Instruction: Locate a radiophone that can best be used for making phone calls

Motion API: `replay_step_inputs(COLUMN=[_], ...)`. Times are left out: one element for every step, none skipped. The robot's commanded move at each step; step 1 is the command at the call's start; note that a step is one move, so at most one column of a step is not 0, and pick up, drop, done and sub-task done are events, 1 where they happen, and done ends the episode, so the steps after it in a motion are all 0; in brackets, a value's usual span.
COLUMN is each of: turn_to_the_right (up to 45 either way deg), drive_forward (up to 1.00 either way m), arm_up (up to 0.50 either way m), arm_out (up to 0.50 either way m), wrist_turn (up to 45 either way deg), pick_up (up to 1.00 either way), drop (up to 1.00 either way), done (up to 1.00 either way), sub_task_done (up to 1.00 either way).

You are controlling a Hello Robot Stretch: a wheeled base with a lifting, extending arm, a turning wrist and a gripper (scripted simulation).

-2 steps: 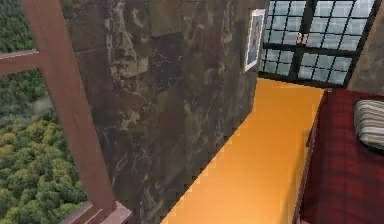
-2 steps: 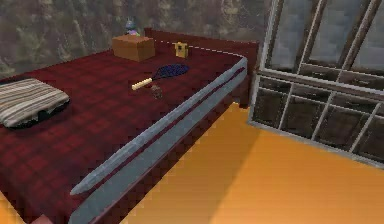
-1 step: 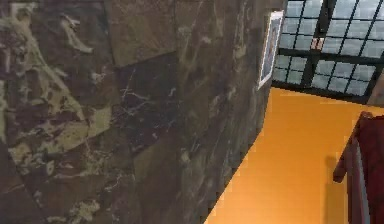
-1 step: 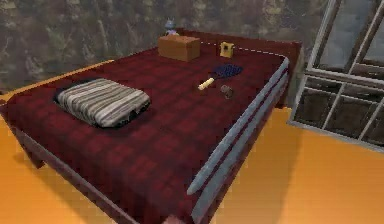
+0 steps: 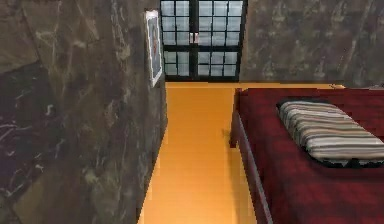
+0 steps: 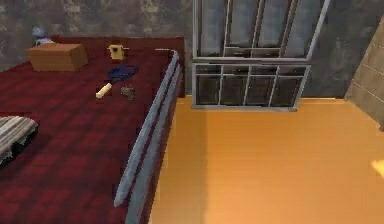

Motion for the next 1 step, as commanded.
replay_step_inputs(turn_to_the_right=[0.0], drive_forward=[1.00], arm_up=[0.00], arm_out=[0.00], wrist_turn=[0.0], pick_up=[0.00], drop=[0.00], done=[0.00], sub_task_done=[0.00])
